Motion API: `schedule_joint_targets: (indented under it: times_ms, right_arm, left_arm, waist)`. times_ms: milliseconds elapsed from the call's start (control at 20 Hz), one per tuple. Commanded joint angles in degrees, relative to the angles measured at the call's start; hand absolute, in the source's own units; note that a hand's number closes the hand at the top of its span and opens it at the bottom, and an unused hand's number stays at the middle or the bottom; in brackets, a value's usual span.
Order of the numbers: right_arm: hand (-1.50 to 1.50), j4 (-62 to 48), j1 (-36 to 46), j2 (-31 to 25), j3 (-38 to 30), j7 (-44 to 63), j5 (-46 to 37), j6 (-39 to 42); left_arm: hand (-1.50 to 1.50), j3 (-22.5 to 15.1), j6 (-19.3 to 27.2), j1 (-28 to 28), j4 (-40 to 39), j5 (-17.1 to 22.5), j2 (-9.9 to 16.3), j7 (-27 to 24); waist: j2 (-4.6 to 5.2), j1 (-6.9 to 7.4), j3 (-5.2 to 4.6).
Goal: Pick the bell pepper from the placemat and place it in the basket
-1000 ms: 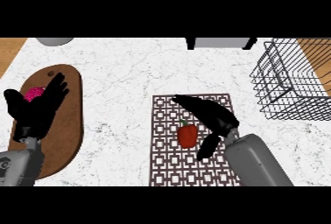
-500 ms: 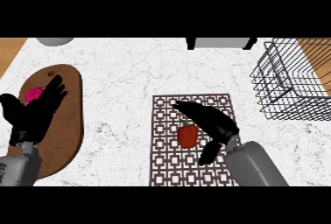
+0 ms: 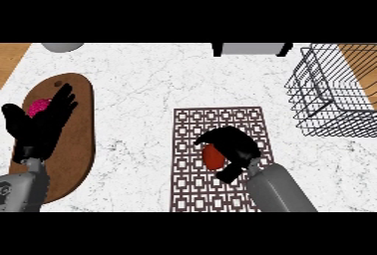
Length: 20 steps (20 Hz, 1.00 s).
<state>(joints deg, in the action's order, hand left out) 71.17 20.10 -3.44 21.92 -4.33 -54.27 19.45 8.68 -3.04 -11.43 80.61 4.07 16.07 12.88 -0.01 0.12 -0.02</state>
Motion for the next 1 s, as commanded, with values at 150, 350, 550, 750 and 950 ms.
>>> schedule_joint_targets:
  times_ms: [150, 350, 550, 750, 950]
  right_arm:
    - [1.5, -7.19, 0.65, 1.07, 0.05, -4.94, -4.91, -5.28]
    - [1.5, 2.88, -7.29, 1.61, 4.82, -0.66, -6.69, -3.01]
    - [1.5, 18.32, -27.92, -2.99, 10.33, 1.6, -7.74, -7.71]
    - [1.5, 31.44, -42.35, -8.46, 16.24, 2.95, -10.06, -10.26]
    - [1.5, 42.54, -53.02, -16.9, 16.39, 2.34, -9.79, -13.16]
  left_arm:
    - [0.0, -0.57, -0.67, 2.28, 4.84, 0.26, -1.65, 2.76]
    - [0.0, 1.99, -1.11, -1.41, -2.0, -0.28, 0.23, -0.15]
    - [0.0, 2.6, 0.07, 2.26, 1.12, -0.08, 0.33, 0.52]
    - [0.0, 2.75, -0.35, 0.5, -1.69, -0.01, 0.46, 0.66]
    - [0.0, 0.26, 0.26, 1.6, 3.31, -0.87, -1.23, 2.99]
  waist:
    - [0.01, 0.19, 0.03]
    - [-0.05, -0.41, 0.01]
    - [-1.11, -2.85, -0.01]
    - [-0.68, -3.1, -0.06]
    - [-0.33, -1.18, 0.01]
